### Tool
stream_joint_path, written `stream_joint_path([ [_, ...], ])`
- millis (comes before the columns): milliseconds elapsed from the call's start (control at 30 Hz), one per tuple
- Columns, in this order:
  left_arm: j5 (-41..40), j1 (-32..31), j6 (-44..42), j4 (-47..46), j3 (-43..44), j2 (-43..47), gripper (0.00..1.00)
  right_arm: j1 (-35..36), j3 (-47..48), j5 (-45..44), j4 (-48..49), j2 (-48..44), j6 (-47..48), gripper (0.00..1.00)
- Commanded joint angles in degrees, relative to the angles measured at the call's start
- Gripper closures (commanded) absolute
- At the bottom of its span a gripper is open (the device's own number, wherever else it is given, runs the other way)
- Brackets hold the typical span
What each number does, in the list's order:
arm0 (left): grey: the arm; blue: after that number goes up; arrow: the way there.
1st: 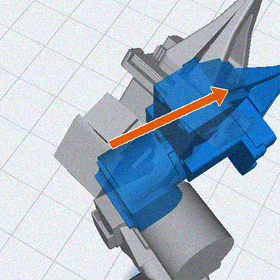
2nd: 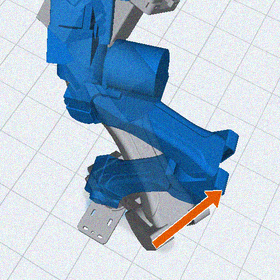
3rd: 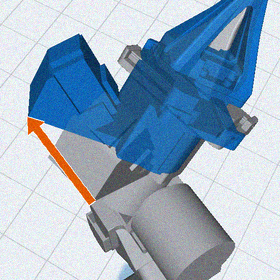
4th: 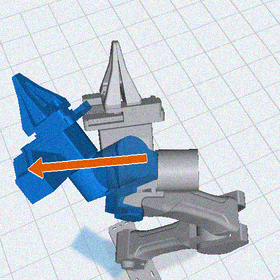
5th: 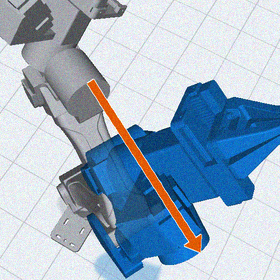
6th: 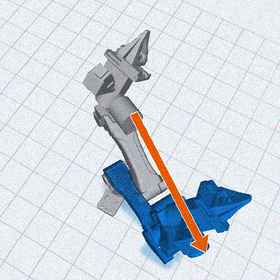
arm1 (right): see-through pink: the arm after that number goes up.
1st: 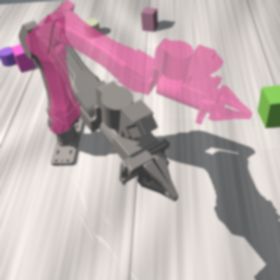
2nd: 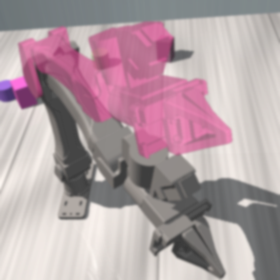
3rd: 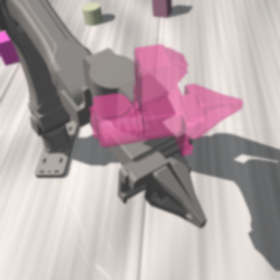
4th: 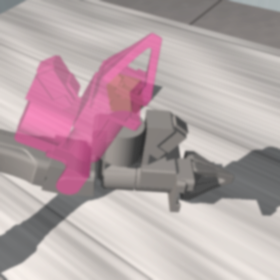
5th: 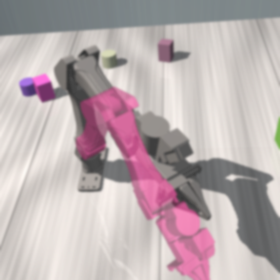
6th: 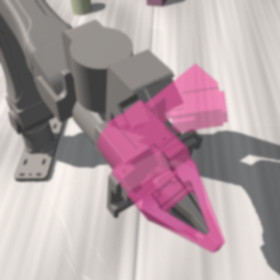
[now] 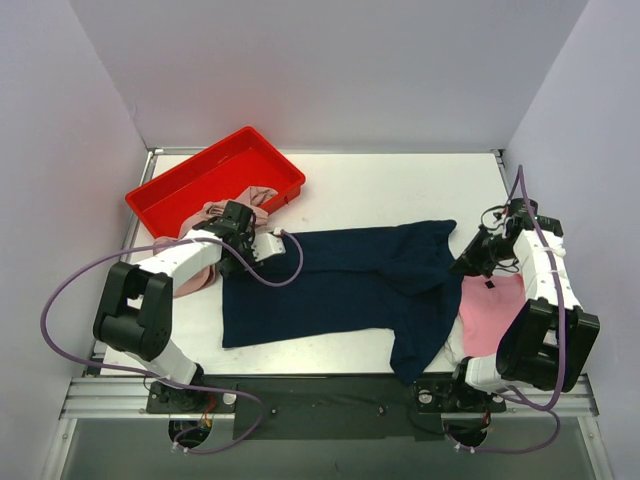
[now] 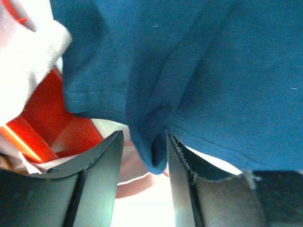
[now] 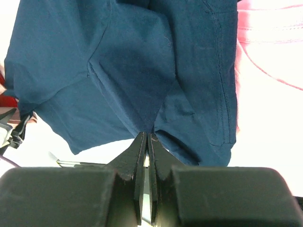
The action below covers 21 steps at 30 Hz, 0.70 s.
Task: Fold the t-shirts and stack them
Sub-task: Fold the flattened tshirt in 1/3 of the way
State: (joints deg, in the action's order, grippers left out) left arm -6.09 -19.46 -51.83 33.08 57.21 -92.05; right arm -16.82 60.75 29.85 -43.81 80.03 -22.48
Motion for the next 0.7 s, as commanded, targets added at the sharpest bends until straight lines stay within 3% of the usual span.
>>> stream_joint_path([
  [0, 9.39, -1.36, -0.90, 7.77, 5.88, 2.31, 0.46, 1.26, 2.70, 0.39, 0.91, 1.87, -1.16, 1.00],
  [167, 14.35, -10.04, -0.21, 12.27, 13.69, 4.07, 0.42, 2.05, 7.62, 1.35, 6.28, 9.87, -4.76, 1.00],
  [333, 17.95, -21.55, 4.28, 14.65, 25.65, -2.67, 0.44, 5.04, 14.38, 0.83, 9.97, 19.26, -8.10, 1.00],
  [467, 19.01, -29.47, 7.09, 12.10, 34.53, -10.40, 0.47, 5.48, 17.81, 1.27, 12.26, 25.33, -12.14, 1.00],
  [667, 20.94, -35.28, 9.29, 3.05, 42.00, -20.96, 0.48, 6.36, 21.16, 0.83, 16.56, 30.88, -18.30, 1.00],
])
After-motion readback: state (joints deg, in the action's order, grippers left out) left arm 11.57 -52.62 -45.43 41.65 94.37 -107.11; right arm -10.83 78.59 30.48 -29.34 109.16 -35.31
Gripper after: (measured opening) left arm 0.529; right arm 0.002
